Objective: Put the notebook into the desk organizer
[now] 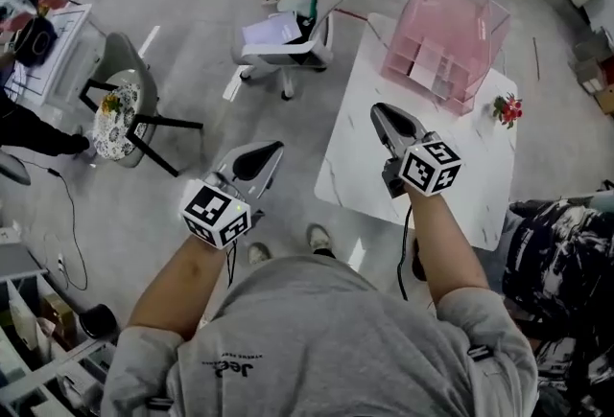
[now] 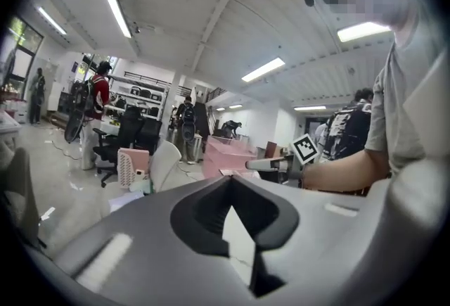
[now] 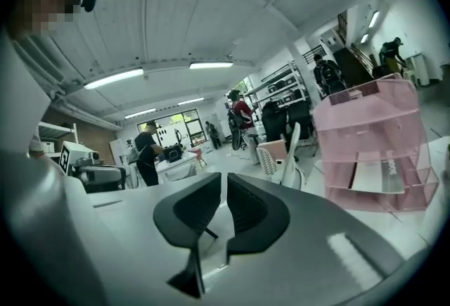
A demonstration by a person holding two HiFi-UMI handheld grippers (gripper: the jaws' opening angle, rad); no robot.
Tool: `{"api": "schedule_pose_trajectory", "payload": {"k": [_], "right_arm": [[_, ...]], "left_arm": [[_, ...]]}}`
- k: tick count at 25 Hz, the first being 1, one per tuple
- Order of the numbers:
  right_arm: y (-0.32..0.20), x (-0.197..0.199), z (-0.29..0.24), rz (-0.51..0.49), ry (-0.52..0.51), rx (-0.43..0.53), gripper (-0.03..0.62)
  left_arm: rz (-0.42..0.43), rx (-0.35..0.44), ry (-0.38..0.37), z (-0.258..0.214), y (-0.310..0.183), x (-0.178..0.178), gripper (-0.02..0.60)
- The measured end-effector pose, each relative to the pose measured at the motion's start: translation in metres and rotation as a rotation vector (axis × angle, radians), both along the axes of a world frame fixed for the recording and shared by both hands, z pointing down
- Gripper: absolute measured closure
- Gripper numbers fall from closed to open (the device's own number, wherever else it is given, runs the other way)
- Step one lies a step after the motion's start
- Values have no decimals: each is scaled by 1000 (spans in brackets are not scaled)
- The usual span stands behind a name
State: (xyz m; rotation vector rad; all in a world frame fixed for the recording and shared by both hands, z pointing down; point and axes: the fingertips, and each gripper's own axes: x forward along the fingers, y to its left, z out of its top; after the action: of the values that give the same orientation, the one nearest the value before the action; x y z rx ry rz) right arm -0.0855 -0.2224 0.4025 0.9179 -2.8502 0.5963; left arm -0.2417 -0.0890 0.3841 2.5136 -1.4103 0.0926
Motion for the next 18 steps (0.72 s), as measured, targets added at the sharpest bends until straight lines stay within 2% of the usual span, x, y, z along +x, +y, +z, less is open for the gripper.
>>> {"api": "schedule_pose_trajectory", "payload": {"k": [3, 9, 18], "right_arm": [[29, -42, -20, -81, 11, 48, 588], [83, -118, -55, -246, 7, 117, 591], [135, -192, -92, -380, 19, 192, 592]], "left_arm": [[-83, 22, -10, -18, 24, -44, 523], [-257, 71, -29, -50, 78, -125, 523], [-434, 127, -24, -80, 148, -202, 523]]}}
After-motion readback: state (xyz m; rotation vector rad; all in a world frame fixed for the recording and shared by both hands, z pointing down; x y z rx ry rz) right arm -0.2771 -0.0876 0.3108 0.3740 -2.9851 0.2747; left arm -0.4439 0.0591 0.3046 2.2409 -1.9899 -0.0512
